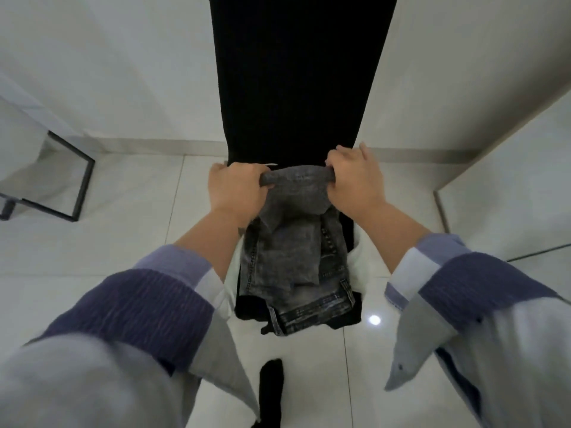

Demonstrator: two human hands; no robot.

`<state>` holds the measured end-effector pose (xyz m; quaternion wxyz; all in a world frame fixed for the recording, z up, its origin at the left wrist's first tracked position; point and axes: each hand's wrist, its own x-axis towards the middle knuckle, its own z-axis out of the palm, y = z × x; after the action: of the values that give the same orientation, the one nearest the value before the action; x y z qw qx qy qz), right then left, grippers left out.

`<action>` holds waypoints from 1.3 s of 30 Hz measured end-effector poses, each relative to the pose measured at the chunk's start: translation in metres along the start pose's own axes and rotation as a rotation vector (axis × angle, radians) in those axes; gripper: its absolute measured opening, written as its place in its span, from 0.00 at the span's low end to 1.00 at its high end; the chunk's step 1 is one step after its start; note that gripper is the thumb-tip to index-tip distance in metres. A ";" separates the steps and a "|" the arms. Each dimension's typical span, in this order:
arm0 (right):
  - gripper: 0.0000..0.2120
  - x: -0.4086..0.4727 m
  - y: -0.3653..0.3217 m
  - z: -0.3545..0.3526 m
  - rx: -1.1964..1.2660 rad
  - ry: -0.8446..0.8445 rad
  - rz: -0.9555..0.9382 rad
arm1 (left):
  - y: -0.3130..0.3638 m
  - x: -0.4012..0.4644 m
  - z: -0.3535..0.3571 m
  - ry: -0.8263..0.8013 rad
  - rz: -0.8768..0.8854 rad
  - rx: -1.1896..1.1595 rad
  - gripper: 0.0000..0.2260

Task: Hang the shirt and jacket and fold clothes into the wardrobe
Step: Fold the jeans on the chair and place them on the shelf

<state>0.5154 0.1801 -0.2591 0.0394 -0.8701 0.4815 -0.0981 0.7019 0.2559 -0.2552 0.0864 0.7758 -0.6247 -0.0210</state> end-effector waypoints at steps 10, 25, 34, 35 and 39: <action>0.36 -0.154 0.006 0.085 -0.172 -0.117 -0.159 | 0.022 -0.152 0.092 -0.057 0.006 -0.022 0.19; 0.28 -0.259 0.023 0.225 -0.036 -0.172 -0.020 | 0.047 -0.236 0.255 -0.211 -0.129 -0.047 0.28; 0.25 -0.207 0.029 0.206 0.372 0.119 0.411 | 0.073 -0.206 0.241 0.052 -0.790 -0.878 0.36; 0.28 -0.201 0.031 0.208 0.514 0.045 0.542 | 0.072 -0.204 0.241 0.021 -0.853 -0.970 0.38; 0.33 -0.192 0.036 0.216 0.802 -0.149 0.825 | 0.058 -0.199 0.248 -0.070 -0.981 -1.168 0.38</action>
<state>0.4315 0.3177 -0.5019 0.4345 -0.5320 0.7021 -0.1877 0.5672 0.4111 -0.5052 0.4438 0.7915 -0.0984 -0.4086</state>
